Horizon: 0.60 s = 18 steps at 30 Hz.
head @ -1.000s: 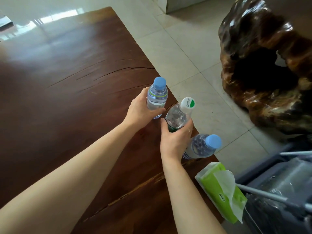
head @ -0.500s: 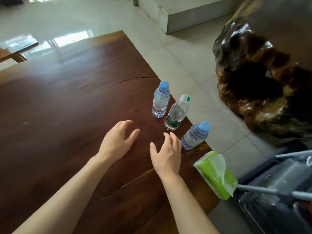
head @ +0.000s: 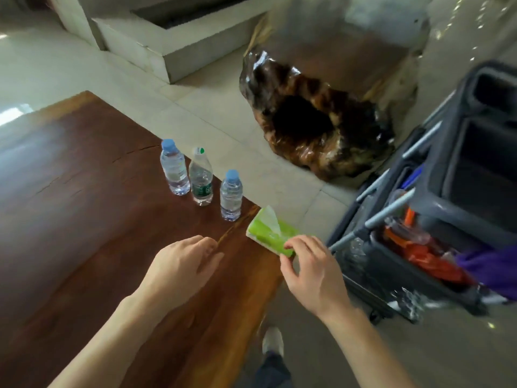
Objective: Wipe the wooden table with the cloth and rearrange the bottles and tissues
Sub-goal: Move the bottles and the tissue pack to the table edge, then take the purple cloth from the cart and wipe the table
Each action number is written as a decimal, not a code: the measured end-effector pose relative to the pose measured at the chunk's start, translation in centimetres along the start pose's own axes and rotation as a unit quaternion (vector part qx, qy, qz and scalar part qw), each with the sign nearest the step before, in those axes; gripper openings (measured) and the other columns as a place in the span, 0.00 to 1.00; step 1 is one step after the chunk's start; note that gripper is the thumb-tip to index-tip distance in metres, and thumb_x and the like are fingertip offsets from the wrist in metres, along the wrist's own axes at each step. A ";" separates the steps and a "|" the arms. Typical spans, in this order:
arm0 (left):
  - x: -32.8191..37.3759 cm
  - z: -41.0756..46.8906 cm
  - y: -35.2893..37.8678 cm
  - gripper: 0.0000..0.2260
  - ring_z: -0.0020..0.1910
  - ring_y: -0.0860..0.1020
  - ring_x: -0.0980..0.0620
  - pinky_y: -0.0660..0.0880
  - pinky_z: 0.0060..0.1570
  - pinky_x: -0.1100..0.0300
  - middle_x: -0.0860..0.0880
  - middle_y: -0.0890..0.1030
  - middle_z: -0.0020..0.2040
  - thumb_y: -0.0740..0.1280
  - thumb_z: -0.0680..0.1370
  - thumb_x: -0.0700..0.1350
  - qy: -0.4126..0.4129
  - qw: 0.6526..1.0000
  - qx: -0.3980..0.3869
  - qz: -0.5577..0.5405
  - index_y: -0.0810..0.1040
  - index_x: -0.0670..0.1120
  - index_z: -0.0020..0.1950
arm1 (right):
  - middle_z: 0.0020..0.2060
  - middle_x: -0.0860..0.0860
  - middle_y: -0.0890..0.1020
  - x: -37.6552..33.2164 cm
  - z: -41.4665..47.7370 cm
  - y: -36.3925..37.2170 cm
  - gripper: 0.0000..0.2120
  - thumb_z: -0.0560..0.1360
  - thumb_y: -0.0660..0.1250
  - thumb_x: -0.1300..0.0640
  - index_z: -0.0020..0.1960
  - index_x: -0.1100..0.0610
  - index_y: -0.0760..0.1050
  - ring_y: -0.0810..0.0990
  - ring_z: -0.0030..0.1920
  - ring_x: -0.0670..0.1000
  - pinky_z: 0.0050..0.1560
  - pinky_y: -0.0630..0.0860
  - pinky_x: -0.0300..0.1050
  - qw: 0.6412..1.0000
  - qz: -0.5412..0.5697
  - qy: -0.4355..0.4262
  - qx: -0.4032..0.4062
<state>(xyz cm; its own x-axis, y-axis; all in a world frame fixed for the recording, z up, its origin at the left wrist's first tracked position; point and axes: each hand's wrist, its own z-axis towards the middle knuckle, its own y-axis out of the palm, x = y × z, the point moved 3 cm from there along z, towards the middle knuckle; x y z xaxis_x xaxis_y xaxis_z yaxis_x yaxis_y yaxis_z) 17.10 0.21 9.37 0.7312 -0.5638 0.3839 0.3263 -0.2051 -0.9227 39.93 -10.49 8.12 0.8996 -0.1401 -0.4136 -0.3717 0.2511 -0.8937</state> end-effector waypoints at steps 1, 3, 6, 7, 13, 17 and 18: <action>1.9 0.7 0.1 0.07 0.42 0.84 0.50 0.77 0.37 0.58 0.57 0.84 0.44 0.69 0.78 0.53 0.019 1.000 0.001 0.010 0.83 0.52 0.50 | 0.49 0.50 0.82 1.4 -1.0 -1.6 0.09 0.76 0.66 0.52 0.52 0.55 0.79 0.79 0.52 0.51 0.55 0.79 0.48 1.000 -0.015 0.005 0.015; 5.9 1.9 0.4 0.07 0.41 0.84 0.49 0.77 0.36 0.57 0.55 0.84 0.44 0.70 0.77 0.52 0.059 0.998 0.005 0.025 0.84 0.50 0.49 | 0.49 0.49 0.81 4.4 -3.1 -4.7 0.09 0.75 0.66 0.51 0.51 0.55 0.80 0.79 0.51 0.51 0.56 0.77 0.46 0.998 -0.043 0.024 0.045; 12.5 3.9 1.4 0.09 0.42 0.85 0.45 0.79 0.36 0.54 0.51 0.85 0.45 0.71 0.75 0.50 0.126 0.991 0.003 0.034 0.85 0.47 0.49 | 0.52 0.51 0.82 9.0 -6.2 -8.8 0.08 0.73 0.72 0.53 0.49 0.56 0.82 0.81 0.54 0.54 0.58 0.76 0.48 0.991 -0.080 0.073 0.082; 14.7 4.6 1.9 0.09 0.43 0.85 0.44 0.80 0.37 0.52 0.49 0.85 0.46 0.73 0.75 0.50 0.145 0.989 -0.005 0.035 0.85 0.46 0.51 | 0.53 0.52 0.82 10.6 -7.3 -10.0 0.10 0.72 0.73 0.53 0.50 0.57 0.82 0.81 0.55 0.55 0.60 0.76 0.49 0.988 -0.093 0.093 0.086; 28.0 8.5 6.4 0.19 0.56 0.82 0.45 0.80 0.52 0.51 0.49 0.82 0.59 0.69 0.77 0.56 0.268 0.962 -0.042 0.031 0.79 0.49 0.64 | 0.64 0.55 0.79 19.0 -12.8 -17.4 0.22 0.72 0.74 0.50 0.63 0.57 0.79 0.78 0.62 0.57 0.65 0.74 0.53 0.969 -0.144 0.183 0.080; 36.5 10.7 9.5 0.22 0.59 0.81 0.47 0.79 0.57 0.52 0.50 0.81 0.62 0.71 0.75 0.57 0.327 0.944 -0.028 0.033 0.77 0.50 0.66 | 0.67 0.55 0.76 24.7 -15.3 -21.7 0.26 0.74 0.73 0.49 0.68 0.58 0.76 0.76 0.66 0.57 0.66 0.75 0.55 0.959 -0.159 0.216 0.092; 38.5 11.2 10.3 0.23 0.59 0.81 0.47 0.78 0.58 0.51 0.50 0.81 0.62 0.71 0.75 0.57 0.342 0.939 -0.020 0.028 0.76 0.50 0.66 | 0.67 0.55 0.76 26.1 -15.8 -22.6 0.26 0.73 0.74 0.50 0.68 0.58 0.75 0.76 0.66 0.57 0.66 0.75 0.55 0.957 -0.159 0.219 0.102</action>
<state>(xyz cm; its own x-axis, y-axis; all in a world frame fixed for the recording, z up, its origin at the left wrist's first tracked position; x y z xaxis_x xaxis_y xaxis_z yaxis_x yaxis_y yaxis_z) 55.31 -14.61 15.05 0.1862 -0.9538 0.2356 0.2656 -0.1820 -0.9467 68.19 -34.99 14.82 0.7613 -0.6171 -0.1990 -0.0025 0.3042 -0.9526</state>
